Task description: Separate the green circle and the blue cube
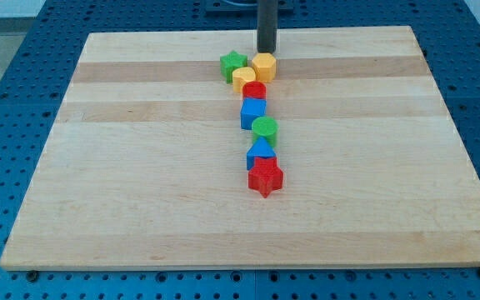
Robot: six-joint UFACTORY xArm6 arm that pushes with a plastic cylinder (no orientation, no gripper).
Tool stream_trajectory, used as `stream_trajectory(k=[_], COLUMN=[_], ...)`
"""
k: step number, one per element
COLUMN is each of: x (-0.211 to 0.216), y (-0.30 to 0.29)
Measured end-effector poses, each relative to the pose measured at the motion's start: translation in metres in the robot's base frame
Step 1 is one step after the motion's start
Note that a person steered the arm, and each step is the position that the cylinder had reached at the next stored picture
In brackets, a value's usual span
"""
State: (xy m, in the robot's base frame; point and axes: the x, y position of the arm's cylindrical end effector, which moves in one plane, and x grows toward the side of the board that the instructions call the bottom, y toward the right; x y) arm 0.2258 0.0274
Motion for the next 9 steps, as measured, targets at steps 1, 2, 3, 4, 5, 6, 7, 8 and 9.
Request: stream_trajectory(k=[1,2,3,4,5,6,7,8,9], x=[-0.029,-0.017,0.04,0.1,0.152,0.197,0.208,0.208,0.208], y=[-0.052,-0.135,-0.177,-0.18,-0.179,-0.16,-0.133,-0.102,-0.068])
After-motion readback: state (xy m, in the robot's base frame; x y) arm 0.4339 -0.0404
